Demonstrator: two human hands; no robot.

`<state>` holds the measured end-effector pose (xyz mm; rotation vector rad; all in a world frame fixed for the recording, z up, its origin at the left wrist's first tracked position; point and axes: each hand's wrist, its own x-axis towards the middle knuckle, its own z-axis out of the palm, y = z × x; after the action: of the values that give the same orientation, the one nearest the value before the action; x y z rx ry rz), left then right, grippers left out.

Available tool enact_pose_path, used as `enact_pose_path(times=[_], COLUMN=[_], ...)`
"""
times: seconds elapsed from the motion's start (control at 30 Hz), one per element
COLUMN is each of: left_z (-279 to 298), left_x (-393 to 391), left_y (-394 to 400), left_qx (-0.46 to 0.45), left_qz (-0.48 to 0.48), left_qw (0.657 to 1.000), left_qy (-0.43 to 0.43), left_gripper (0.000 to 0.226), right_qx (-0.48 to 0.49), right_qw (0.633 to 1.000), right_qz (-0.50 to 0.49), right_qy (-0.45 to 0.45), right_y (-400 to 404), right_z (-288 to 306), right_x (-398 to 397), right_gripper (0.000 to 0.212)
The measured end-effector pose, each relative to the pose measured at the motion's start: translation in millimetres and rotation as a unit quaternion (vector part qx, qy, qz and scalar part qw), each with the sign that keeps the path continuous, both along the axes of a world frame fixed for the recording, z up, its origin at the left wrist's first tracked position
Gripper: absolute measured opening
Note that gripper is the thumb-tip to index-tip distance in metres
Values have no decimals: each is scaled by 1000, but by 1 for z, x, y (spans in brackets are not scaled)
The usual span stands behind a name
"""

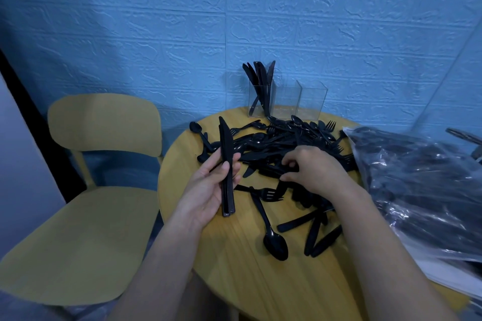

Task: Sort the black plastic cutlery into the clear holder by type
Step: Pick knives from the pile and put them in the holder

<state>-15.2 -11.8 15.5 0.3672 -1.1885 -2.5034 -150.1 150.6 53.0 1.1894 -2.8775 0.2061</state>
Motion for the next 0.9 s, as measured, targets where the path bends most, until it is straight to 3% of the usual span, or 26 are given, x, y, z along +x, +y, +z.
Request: enact_pose_path(times=[0.13, 0.3, 0.43, 0.57, 0.67, 0.9], left_z=[1, 1, 1, 1, 1, 1], left_x=[1, 1, 0, 0, 0, 0], left_y=[0, 0, 0, 0, -1, -1], left_qx=[-2, -2, -1, 7, 8, 10], left_qz=[1, 4, 8, 16, 19, 13], left_qw=[1000, 1000, 1000, 1000, 1000, 1000], left_qy=[-3, -7, -2, 0, -2, -4], left_gripper=[37, 39, 38, 37, 36, 37], right_qx=[14, -90, -239, -319, -321, -299], right_qw=[1000, 995, 957, 907, 897, 915], right_qz=[-1, -14, -50, -76, -83, -86], right_qy=[7, -40, -157, -263, -293, -255], right_y=[0, -2, -2, 0, 1, -1], right_z=[-2, -1, 3, 8, 9, 1], right_x=[0, 3, 3, 4, 5, 3], right_gripper=[31, 17, 14, 12, 11, 6])
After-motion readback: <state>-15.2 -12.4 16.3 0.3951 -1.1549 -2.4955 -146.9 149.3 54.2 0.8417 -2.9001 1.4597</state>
